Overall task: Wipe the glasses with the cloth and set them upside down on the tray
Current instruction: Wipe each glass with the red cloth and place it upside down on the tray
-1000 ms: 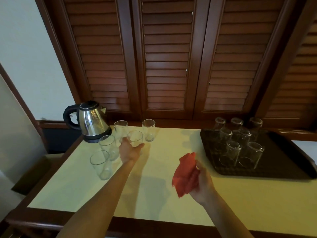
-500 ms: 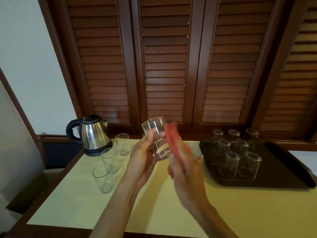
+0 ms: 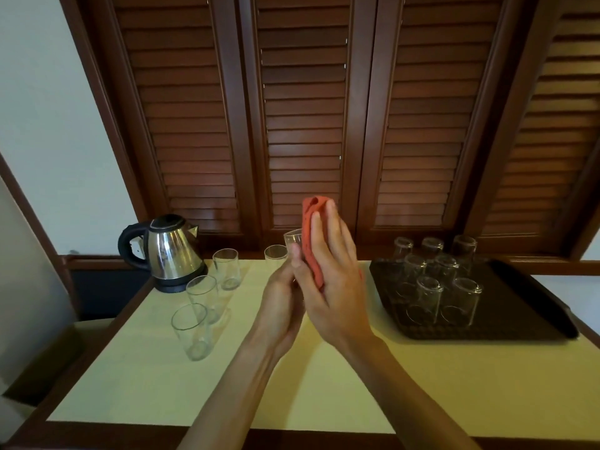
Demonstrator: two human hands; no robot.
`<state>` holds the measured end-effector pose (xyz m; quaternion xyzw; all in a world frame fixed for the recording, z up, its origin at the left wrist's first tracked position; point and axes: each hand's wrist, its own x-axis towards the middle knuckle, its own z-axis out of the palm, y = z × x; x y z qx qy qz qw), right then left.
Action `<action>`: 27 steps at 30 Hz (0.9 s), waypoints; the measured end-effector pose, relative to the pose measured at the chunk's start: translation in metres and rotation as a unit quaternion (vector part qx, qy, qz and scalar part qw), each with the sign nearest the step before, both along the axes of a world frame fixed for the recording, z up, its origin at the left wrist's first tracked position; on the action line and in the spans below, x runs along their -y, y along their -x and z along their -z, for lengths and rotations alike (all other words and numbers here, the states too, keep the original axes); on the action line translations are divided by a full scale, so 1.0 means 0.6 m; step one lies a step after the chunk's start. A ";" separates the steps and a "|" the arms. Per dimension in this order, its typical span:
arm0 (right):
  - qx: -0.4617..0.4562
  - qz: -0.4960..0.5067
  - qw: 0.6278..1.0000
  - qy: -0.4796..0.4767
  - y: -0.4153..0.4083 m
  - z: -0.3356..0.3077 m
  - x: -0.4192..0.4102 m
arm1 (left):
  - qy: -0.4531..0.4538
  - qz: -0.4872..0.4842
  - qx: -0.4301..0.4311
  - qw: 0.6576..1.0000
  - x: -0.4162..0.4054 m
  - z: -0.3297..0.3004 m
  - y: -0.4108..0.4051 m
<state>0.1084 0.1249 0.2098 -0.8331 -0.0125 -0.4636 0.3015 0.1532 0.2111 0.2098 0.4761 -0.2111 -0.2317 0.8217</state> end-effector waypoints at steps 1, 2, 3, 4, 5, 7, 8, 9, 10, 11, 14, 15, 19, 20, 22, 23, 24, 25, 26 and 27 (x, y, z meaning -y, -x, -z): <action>-0.004 -0.003 1.000 -0.007 0.003 0.000 -0.002 | 0.008 0.002 -0.014 1.000 -0.001 0.001 0.001; -0.015 -0.010 1.000 0.000 0.009 0.012 -0.012 | 0.029 0.001 -0.037 0.999 -0.002 0.001 -0.002; -0.026 -0.019 0.999 0.014 0.017 0.032 -0.027 | 0.057 0.001 -0.060 0.997 -0.001 0.001 -0.007; -0.028 -0.026 0.999 0.025 0.027 0.052 -0.041 | 0.072 -0.005 -0.077 0.994 0.000 0.001 -0.011; -0.021 -0.026 0.999 0.030 0.032 0.063 -0.046 | 0.069 -0.008 -0.074 0.995 0.000 0.002 -0.011; 0.003 -0.017 1.000 0.000 0.022 0.049 -0.027 | 0.046 0.003 -0.059 0.997 0.005 0.009 0.001; 0.009 -0.012 1.000 -0.024 0.015 0.032 -0.015 | 0.035 0.003 -0.058 0.998 0.007 0.013 0.007; 0.010 -0.017 0.999 -0.045 0.012 0.015 -0.008 | 0.034 0.007 -0.054 0.998 0.007 0.014 0.010; 0.009 -0.028 0.998 -0.052 0.014 0.010 -0.008 | 0.037 0.009 -0.054 0.998 0.006 0.010 0.009; 0.003 -0.040 0.998 -0.044 0.019 0.017 -0.014 | 0.042 0.005 -0.060 0.997 0.004 0.006 0.004; -0.034 -0.065 0.997 0.007 0.044 0.067 -0.044 | 0.070 -0.010 -0.067 0.995 0.000 -0.006 -0.010; -0.027 -0.066 0.997 0.009 0.045 0.071 -0.040 | 0.059 -0.014 -0.060 0.996 0.000 -0.003 -0.010; 0.010 -0.048 0.993 -0.104 0.028 0.019 -0.004 | -0.018 0.002 -0.024 1.000 -0.001 0.008 0.012; 0.013 -0.049 0.994 -0.094 0.031 0.023 -0.008 | -0.018 -0.006 -0.026 0.999 -0.001 0.004 0.010; -0.009 -0.061 0.997 -0.040 0.046 0.054 -0.028 | 0.015 -0.018 -0.055 0.998 -0.004 -0.007 0.004; -0.012 -0.075 0.997 -0.031 0.052 0.068 -0.034 | 0.022 -0.023 -0.054 0.998 -0.003 -0.008 0.000; -0.015 -0.089 0.994 -0.056 0.053 0.067 -0.030 | 0.012 -0.019 -0.032 0.999 0.000 -0.005 0.000; -0.014 -0.101 0.988 -0.118 0.047 0.058 -0.019 | -0.002 -0.013 -0.001 1.000 0.001 -0.005 0.009; -0.011 -0.103 0.978 -0.183 0.039 0.043 -0.008 | -0.014 -0.006 0.015 1.000 0.003 -0.001 0.016; -0.008 -0.103 0.969 -0.224 0.037 0.025 -0.002 | -0.017 0.000 0.005 1.000 0.006 0.002 0.023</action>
